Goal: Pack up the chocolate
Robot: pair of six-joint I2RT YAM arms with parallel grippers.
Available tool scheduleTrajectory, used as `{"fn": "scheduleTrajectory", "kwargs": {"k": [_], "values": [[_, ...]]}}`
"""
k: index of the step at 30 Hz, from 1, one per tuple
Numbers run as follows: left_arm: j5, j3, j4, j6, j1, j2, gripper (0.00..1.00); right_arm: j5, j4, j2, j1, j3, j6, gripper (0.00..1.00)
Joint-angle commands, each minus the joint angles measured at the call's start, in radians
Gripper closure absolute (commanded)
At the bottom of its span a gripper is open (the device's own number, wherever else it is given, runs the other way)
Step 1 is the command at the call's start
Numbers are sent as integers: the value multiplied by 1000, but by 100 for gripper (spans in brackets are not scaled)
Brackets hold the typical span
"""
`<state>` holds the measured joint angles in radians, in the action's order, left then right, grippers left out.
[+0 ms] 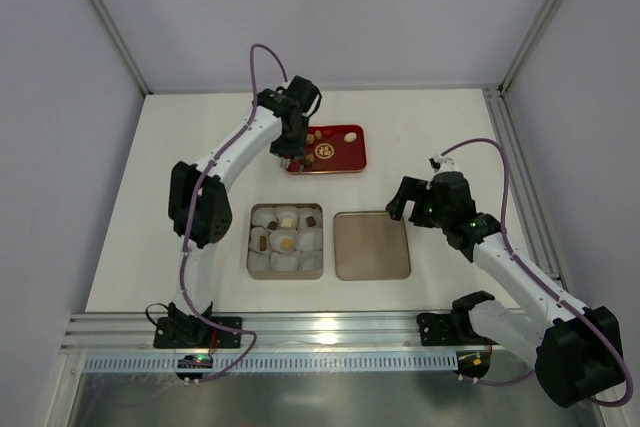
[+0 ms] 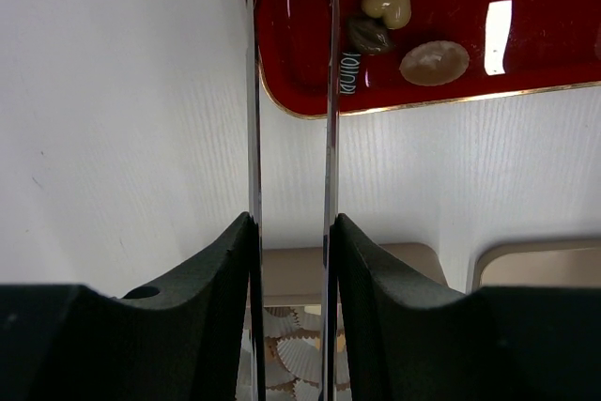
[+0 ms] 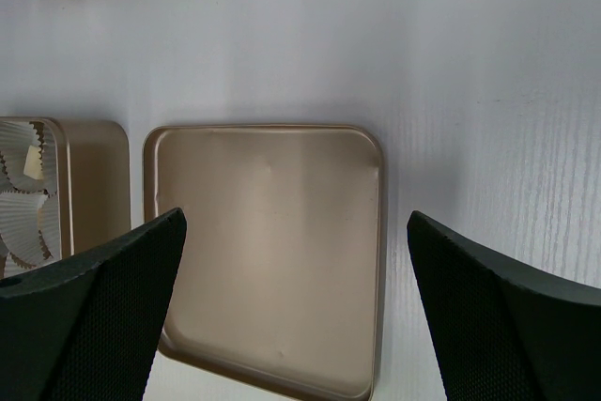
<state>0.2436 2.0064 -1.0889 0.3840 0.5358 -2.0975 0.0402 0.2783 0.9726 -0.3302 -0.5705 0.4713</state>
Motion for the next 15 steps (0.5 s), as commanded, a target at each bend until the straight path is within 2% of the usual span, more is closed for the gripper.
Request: {"fn": "scheduleTrajectory", "kwargs": {"k": [1, 15], "values": [[-12, 6, 37, -13, -5, -4, 61, -5, -13, -23, -3, -3, -16, 0], [-20, 2, 44, -4, -5, -13, 62, -6, -16, -26, -3, 6, -16, 0]]}}
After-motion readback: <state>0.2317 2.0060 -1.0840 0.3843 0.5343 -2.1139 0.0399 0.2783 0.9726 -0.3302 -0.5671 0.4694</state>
